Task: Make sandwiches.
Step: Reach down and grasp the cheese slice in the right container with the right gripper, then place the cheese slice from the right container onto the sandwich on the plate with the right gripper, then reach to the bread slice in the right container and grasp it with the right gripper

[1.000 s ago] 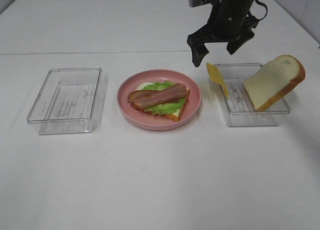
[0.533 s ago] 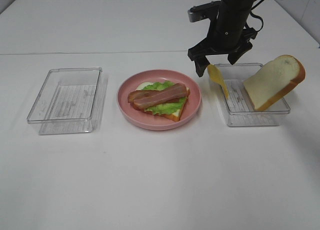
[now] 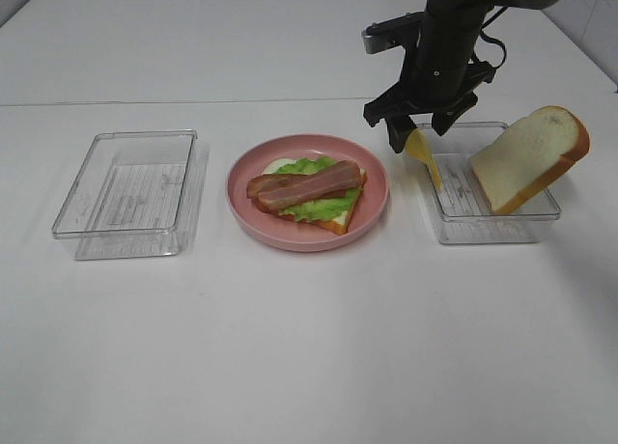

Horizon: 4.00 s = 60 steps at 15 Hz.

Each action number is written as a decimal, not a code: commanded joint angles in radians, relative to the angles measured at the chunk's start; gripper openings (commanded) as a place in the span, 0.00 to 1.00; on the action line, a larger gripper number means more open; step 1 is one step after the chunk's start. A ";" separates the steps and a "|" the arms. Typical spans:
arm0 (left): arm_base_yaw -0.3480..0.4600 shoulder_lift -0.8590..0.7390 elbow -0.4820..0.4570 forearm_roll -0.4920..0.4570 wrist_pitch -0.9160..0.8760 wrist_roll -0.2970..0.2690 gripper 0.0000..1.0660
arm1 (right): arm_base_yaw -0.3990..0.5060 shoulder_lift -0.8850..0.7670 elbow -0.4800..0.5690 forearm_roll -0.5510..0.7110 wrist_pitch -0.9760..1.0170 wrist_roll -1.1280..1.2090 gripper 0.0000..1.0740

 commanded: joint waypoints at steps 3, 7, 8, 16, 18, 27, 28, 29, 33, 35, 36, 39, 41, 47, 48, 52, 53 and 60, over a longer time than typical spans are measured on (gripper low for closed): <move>-0.005 -0.021 0.004 0.000 -0.017 0.001 0.77 | -0.001 0.004 0.001 -0.014 0.004 0.003 0.34; -0.005 -0.021 0.004 0.000 -0.017 0.001 0.77 | -0.001 0.004 0.001 -0.038 0.011 0.005 0.06; -0.005 -0.021 0.004 0.000 -0.017 0.001 0.77 | -0.001 0.004 0.001 -0.038 0.015 0.005 0.00; -0.005 -0.021 0.004 0.000 -0.017 0.001 0.77 | -0.001 -0.044 0.001 -0.038 0.060 0.005 0.00; -0.005 -0.021 0.004 0.000 -0.017 0.001 0.77 | -0.001 -0.069 0.001 -0.037 0.067 0.004 0.00; -0.005 -0.021 0.004 0.000 -0.017 0.001 0.77 | -0.001 -0.278 0.001 0.177 0.097 -0.093 0.00; -0.005 -0.021 0.004 0.000 -0.017 0.001 0.77 | -0.001 -0.290 0.001 0.220 0.107 -0.113 0.00; -0.005 -0.021 0.004 0.000 -0.017 0.001 0.77 | -0.001 -0.292 0.001 0.251 0.111 -0.123 0.00; -0.005 -0.021 0.004 0.000 -0.017 0.001 0.77 | 0.000 -0.285 0.002 0.585 0.111 -0.267 0.00; -0.005 -0.021 0.004 0.000 -0.017 0.001 0.77 | 0.000 -0.261 0.002 0.675 0.111 -0.301 0.00; -0.005 -0.021 0.004 0.000 -0.017 0.001 0.77 | 0.000 -0.224 0.002 0.770 0.119 -0.339 0.00; -0.005 -0.021 0.004 0.000 -0.017 0.001 0.77 | 0.000 -0.106 0.002 0.978 0.131 -0.415 0.00; -0.005 -0.021 0.004 0.000 -0.017 0.001 0.77 | 0.000 -0.079 0.002 1.002 0.136 -0.425 0.00; -0.005 -0.021 0.004 0.000 -0.017 0.001 0.77 | -0.001 0.027 0.002 0.887 0.026 -0.371 0.00; -0.005 -0.021 0.004 0.000 -0.017 0.001 0.77 | -0.001 0.025 0.002 0.828 0.002 -0.338 0.00; -0.005 -0.021 0.004 0.000 -0.017 0.001 0.77 | -0.001 0.024 0.002 0.653 -0.001 -0.269 0.00; -0.005 -0.021 0.004 0.000 -0.017 0.001 0.77 | -0.001 0.024 0.002 0.635 -0.001 -0.258 0.02; -0.005 -0.021 0.004 0.000 -0.017 0.001 0.77 | -0.001 -0.021 0.002 0.586 0.006 -0.242 0.62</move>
